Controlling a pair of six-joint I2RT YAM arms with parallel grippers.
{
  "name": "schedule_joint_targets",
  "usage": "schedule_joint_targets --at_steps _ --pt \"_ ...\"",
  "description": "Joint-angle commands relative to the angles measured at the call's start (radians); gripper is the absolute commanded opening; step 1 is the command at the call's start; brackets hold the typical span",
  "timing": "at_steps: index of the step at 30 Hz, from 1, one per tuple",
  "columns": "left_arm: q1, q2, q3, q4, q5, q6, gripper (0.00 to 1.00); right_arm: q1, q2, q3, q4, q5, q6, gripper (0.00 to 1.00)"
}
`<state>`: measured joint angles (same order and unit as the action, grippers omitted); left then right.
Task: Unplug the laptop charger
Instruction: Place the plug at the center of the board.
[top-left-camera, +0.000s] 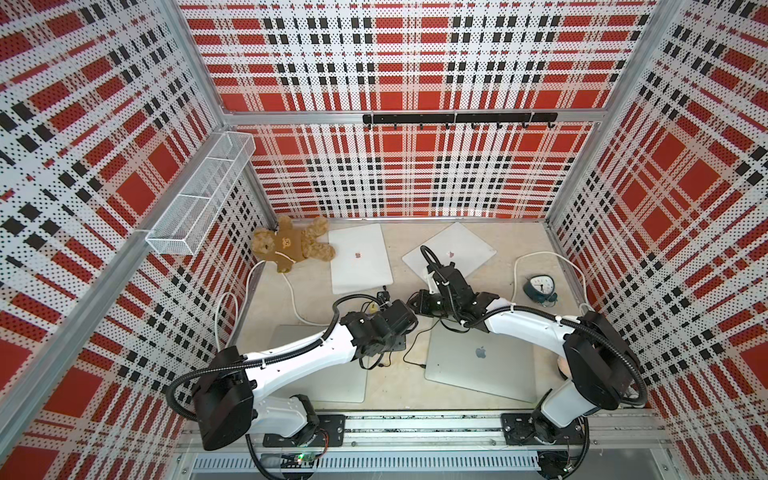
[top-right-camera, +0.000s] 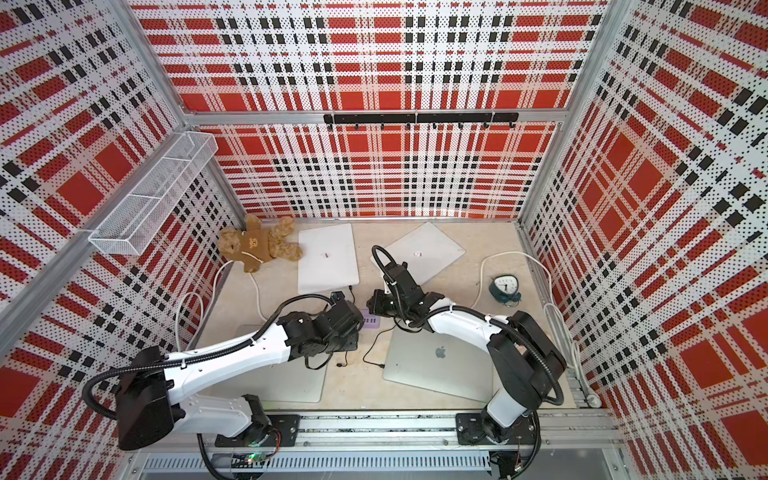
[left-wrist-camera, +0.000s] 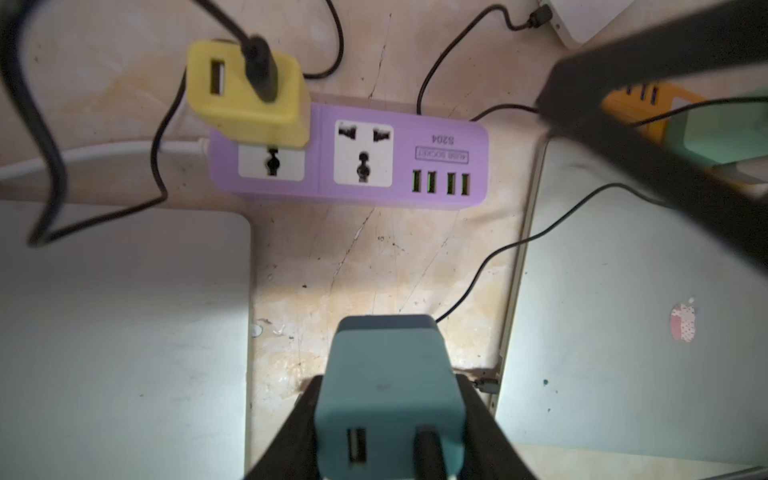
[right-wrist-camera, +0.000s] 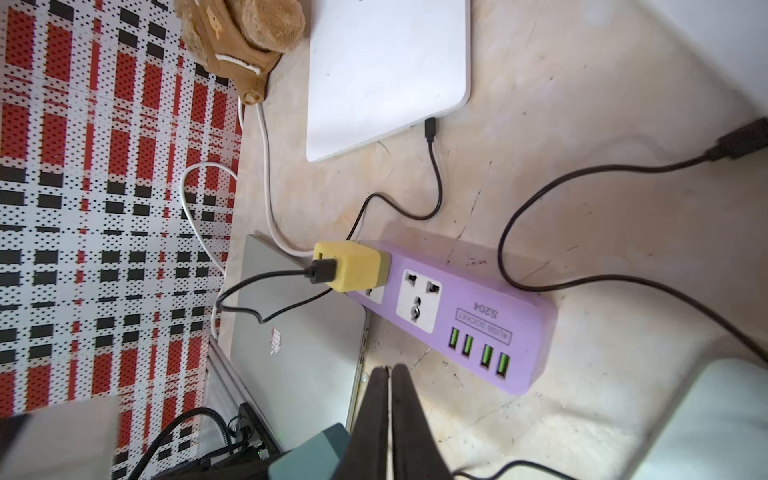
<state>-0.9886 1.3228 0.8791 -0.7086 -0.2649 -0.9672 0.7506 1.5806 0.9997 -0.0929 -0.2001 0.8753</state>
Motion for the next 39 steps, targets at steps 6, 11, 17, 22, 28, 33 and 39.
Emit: schedule_joint_targets --at_steps 6,11,17,22,28,33,39 --pt "-0.129 -0.021 -0.158 0.183 -0.124 -0.154 0.00 -0.021 -0.130 0.051 -0.180 0.164 -0.128 0.10" --pt "-0.155 0.012 -0.231 0.281 -0.134 -0.180 0.00 -0.030 -0.159 0.046 -0.208 0.172 -0.145 0.11" --pt "-0.163 0.070 -0.237 0.291 -0.194 -0.181 0.04 -0.039 -0.178 0.017 -0.204 0.182 -0.144 0.11" --pt "-0.166 0.104 -0.236 0.276 -0.189 -0.175 0.20 -0.047 -0.180 0.010 -0.202 0.182 -0.150 0.11" --pt "-0.171 0.081 -0.207 0.262 -0.196 -0.173 0.43 -0.052 -0.160 0.016 -0.200 0.161 -0.156 0.11" --pt "-0.171 0.075 -0.170 0.228 -0.215 -0.166 0.54 -0.053 -0.148 0.002 -0.189 0.150 -0.154 0.11" --pt "-0.164 0.063 -0.147 0.204 -0.232 -0.150 0.68 -0.052 -0.146 0.002 -0.191 0.148 -0.155 0.12"
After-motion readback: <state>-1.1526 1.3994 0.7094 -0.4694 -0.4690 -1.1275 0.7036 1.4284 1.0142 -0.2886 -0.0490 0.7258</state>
